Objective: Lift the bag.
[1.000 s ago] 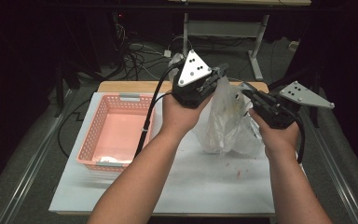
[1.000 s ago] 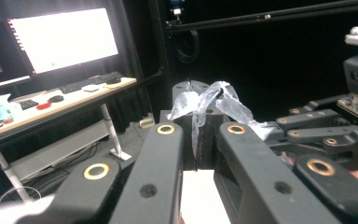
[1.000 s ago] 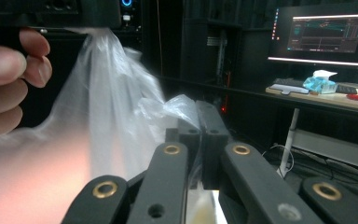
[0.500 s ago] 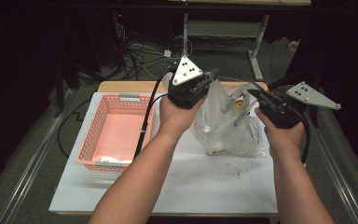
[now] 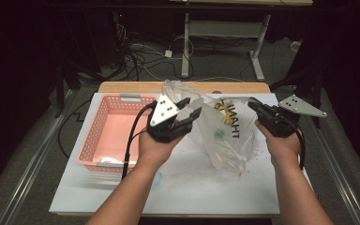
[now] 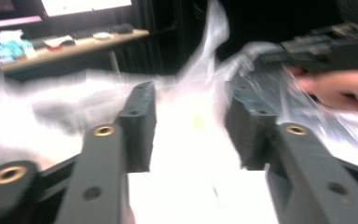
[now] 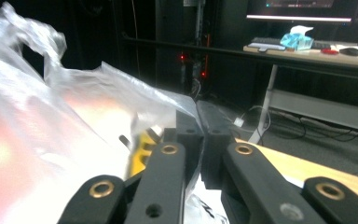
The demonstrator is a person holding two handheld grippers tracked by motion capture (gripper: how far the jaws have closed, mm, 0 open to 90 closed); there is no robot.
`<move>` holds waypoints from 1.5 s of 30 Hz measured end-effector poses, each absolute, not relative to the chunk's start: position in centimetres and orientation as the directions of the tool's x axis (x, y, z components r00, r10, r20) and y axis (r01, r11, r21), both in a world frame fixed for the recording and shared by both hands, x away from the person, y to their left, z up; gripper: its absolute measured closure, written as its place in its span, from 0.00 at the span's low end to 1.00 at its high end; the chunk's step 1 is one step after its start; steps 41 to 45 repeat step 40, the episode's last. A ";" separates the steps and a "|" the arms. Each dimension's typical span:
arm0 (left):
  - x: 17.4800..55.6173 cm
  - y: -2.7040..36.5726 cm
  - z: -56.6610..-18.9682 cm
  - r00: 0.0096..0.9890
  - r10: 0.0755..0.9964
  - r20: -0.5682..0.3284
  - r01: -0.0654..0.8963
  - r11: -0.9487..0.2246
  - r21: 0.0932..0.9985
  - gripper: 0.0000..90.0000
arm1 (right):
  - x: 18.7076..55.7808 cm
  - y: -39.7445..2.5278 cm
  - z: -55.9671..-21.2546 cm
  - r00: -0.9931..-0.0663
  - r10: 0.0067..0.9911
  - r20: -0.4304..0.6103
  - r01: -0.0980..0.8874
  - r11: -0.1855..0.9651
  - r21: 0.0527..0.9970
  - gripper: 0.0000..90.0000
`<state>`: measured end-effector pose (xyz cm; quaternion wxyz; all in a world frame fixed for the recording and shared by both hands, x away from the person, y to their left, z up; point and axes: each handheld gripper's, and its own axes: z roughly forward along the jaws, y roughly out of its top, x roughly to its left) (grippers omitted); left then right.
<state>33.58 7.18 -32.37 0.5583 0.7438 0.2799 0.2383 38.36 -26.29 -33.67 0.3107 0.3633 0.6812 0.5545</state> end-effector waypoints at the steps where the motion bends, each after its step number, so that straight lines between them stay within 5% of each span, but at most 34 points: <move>1: 33.1 7.6 -33.0 0.728 0.686 0.021 0.166 -0.206 0.964 0.55 | 38.3 -26.3 -33.9 -0.541 0.841 -0.012 0.160 0.117 0.980 0.98; 5: 31.2 9.1 -35.3 0.730 0.684 -0.008 0.198 -0.200 0.960 0.46 | 37.9 -26.4 -34.4 -0.548 0.836 -0.013 0.165 0.123 0.979 0.93; 17: 30.4 9.1 -40.9 0.748 0.659 -0.078 0.335 -0.273 0.902 0.22 | 33.3 -26.8 -32.3 -0.618 0.786 -0.022 0.083 0.093 0.992 0.58; 23: 30.6 8.3 -41.9 0.755 0.650 -0.089 0.353 -0.288 0.890 0.17 | 31.0 -28.1 -30.7 -0.625 0.780 -0.023 0.028 0.052 0.998 0.43; 38: 30.7 8.5 -42.3 0.729 0.675 -0.116 0.385 -0.265 0.884 0.00 | 30.0 -30.7 -34.0 -0.537 0.843 0.012 0.123 0.065 0.990 0.01; 45: 30.6 8.6 -42.3 0.727 0.677 -0.113 0.386 -0.267 0.883 0.00 | 29.8 -30.9 -34.3 -0.533 0.846 0.004 0.119 0.070 0.990 0.00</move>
